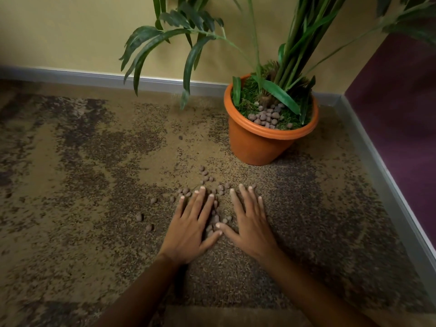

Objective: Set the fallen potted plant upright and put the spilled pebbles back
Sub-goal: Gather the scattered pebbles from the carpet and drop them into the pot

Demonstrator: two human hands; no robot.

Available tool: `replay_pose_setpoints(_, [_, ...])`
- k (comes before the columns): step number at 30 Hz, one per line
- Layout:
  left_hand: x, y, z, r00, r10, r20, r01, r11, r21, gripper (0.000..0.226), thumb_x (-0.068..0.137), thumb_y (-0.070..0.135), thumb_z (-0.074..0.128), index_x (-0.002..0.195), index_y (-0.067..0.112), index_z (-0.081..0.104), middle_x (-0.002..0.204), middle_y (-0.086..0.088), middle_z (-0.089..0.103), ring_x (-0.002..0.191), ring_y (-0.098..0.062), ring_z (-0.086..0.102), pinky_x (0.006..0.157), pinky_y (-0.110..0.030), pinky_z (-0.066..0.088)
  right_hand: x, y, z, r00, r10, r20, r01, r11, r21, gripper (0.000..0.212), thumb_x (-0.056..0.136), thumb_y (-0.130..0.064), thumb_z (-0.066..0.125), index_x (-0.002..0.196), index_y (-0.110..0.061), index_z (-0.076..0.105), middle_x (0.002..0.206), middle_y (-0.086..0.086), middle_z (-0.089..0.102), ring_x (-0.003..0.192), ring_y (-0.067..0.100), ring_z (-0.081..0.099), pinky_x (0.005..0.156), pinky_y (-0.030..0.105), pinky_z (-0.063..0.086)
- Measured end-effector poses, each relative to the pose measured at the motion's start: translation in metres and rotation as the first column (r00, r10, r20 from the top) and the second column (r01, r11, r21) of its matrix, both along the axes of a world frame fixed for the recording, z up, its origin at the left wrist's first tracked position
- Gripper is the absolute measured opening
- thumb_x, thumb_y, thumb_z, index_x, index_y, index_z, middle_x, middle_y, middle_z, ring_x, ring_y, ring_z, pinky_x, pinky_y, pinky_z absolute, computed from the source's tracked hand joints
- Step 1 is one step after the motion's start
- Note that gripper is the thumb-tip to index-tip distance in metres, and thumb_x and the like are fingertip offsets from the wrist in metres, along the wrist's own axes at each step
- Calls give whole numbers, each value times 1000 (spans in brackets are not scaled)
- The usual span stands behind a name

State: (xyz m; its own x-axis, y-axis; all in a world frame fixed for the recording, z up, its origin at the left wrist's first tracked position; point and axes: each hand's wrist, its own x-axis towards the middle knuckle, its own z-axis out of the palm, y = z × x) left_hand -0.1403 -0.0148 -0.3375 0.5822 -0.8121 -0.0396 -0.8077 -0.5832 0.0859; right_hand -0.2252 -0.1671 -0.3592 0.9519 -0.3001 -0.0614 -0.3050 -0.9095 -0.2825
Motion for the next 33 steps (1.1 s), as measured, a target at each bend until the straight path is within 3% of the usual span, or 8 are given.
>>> replay_pose_setpoints(8, [21, -10, -9, 944, 318, -86, -323, 945, -58, 71, 93, 48, 40, 148, 7, 22, 155, -22, 22, 144, -34, 22, 116, -49, 20, 38, -4, 4, 998, -34, 59, 33, 999, 18, 69, 91, -51, 44, 149, -21, 22, 159, 17, 7, 147, 36, 3, 119, 48, 11])
replay_pose_setpoints(10, [21, -11, -12, 942, 325, -84, -330, 942, -66, 67, 93, 44, 44, 147, 7, 27, 153, -20, 28, 143, -33, 25, 115, -48, 22, 49, -5, 6, 997, 19, 76, -21, 999, 32, 63, 94, -44, 45, 148, -20, 26, 159, 16, 11, 147, 35, 6, 118, 47, 17])
replay_pose_setpoints(13, [18, -12, -10, 950, 307, -52, -311, 944, -108, 55, 90, 40, 45, 133, 5, 51, 133, -21, 55, 123, -36, 53, 101, -49, 42, 68, -4, 11, 982, 155, 111, -160, 986, 37, 53, 96, -32, 46, 145, -15, 33, 157, 12, 22, 146, 30, 14, 116, 42, 24])
replay_pose_setpoints(16, [18, -12, -5, 957, 288, -39, -291, 946, -147, 51, 87, 38, 44, 120, 3, 61, 115, -19, 66, 104, -33, 64, 88, -43, 52, 79, -2, 16, 952, 256, 169, -257, 966, -20, 39, 95, -20, 50, 133, -7, 49, 140, 15, 48, 133, 31, 40, 109, 37, 36])
replay_pose_setpoints(20, [18, -13, -8, 956, 293, 2, -288, 940, -181, 40, 83, 31, 64, 113, 5, 64, 104, -16, 66, 92, -31, 66, 79, -38, 54, 73, -3, 18, 949, 222, 225, -204, 974, -103, 23, 93, -18, 53, 111, -6, 60, 112, 14, 61, 106, 30, 57, 89, 39, 49])
replay_pose_setpoints(25, [14, -12, -6, 948, 301, 100, -275, 938, -211, 41, 84, 37, 38, 99, 10, 65, 88, -9, 65, 75, -24, 64, 63, -31, 53, 51, -16, 20, 946, 195, 259, -125, 956, -265, 19, 74, -17, 76, 87, -9, 66, 81, 9, 66, 73, 25, 65, 63, 30, 54])
replay_pose_setpoints(30, [11, -11, -6, 935, 323, 149, -286, 932, -224, 36, 84, 35, 37, 86, 11, 63, 75, -7, 60, 64, -22, 59, 51, -31, 49, 26, -32, 15, 939, 258, 227, -177, 929, -326, 15, 75, -21, 77, 80, -13, 66, 73, 4, 64, 66, 19, 64, 61, 26, 57])
replay_pose_setpoints(33, [9, -12, -3, 929, 357, 100, -332, 921, -203, 36, 85, 34, 35, 81, 10, 61, 71, -7, 59, 59, -21, 59, 45, -30, 50, 20, -39, 20, 957, 237, 164, -179, 935, -306, 22, 69, -27, 83, 70, -14, 65, 60, 1, 63, 49, 13, 62, 39, 16, 48])
